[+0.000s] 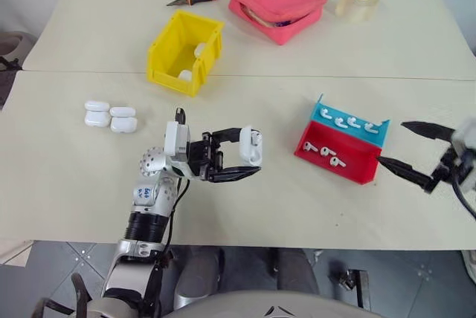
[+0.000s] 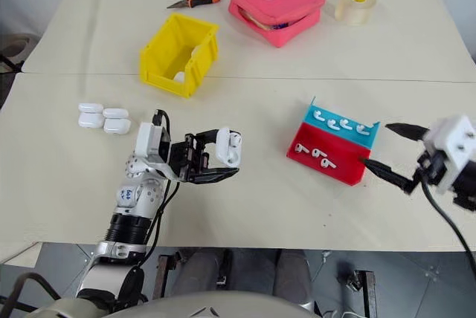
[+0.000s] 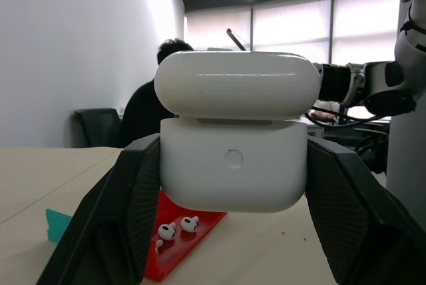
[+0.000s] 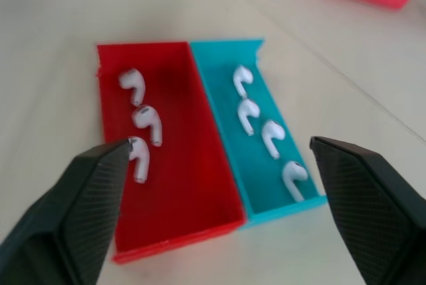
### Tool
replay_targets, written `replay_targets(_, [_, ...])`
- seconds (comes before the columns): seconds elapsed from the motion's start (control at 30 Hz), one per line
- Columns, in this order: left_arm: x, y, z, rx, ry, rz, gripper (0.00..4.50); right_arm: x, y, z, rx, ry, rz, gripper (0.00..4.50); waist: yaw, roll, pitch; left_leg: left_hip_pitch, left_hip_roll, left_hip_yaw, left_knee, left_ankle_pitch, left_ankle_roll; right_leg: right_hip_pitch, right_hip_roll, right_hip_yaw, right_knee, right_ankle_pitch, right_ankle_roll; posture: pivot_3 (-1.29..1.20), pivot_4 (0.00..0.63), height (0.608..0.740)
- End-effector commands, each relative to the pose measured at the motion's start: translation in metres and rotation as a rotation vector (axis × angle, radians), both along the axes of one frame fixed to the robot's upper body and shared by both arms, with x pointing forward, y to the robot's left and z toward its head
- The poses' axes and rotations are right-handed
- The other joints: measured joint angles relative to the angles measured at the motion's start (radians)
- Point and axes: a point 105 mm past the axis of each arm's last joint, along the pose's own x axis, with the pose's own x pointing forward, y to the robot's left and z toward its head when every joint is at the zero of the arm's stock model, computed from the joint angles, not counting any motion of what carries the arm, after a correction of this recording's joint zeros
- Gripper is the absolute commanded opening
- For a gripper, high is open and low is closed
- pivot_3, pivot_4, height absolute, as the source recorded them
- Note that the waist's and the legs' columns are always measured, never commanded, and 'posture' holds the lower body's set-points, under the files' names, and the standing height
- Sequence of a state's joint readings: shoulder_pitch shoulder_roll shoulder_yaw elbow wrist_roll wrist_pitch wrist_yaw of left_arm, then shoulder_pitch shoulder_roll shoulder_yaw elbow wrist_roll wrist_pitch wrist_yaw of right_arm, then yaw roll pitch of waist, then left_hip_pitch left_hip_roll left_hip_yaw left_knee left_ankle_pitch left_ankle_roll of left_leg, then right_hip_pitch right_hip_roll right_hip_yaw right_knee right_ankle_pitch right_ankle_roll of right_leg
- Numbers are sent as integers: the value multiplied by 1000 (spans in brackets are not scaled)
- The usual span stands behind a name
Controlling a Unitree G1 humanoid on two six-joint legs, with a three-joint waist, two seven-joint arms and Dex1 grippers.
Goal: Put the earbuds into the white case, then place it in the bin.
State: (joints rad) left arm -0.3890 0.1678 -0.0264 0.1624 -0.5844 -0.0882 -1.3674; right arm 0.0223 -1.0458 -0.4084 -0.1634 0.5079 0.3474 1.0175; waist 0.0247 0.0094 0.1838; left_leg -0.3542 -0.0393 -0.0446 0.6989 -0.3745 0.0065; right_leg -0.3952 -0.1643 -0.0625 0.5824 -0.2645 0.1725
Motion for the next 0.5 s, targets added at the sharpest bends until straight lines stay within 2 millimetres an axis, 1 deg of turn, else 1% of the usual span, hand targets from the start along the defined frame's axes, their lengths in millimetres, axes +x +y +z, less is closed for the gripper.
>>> replay_targets(0.03, [-5,-7,7,-17,-41,-15,2803,19,-6,6,-89,94,-44,4468,3,0,0,-1,0,-1,0,0,0,0,0,-1,0,0,0,0,150,740])
replay_targets(0.13, [-5,-10,8,-26,-42,-17,2803,41,-12,11,-188,148,-97,4468,-1,0,1,-2,-1,-1,0,0,0,0,-1,-1,-2,0,0,0,150,740])
replay_targets(0.23, [-5,-11,9,-41,-39,-11,2803,60,-10,17,-273,173,-87,4468,-2,2,1,-4,-1,-2,-1,0,0,-2,-1,-2,-3,0,1,0,150,740])
replay_targets(0.33, [-6,-13,9,-49,-38,-6,2803,75,-11,16,-344,198,-72,4468,-3,3,2,-6,-1,-1,-1,0,0,-4,-1,-2,-4,1,1,0,150,740])
replay_targets(0.43, [-7,-14,9,-58,-37,1,2803,82,-9,3,-386,263,-22,4468,-3,3,2,-7,-1,-1,-1,0,-1,-4,0,-3,-4,1,1,0,150,740])
replay_targets(0.5, [-8,-15,9,-60,-37,4,2803,85,-9,-1,-407,282,-6,4468,-2,3,2,-7,-1,-1,0,0,-1,-4,-1,-3,-5,1,2,0,150,740])
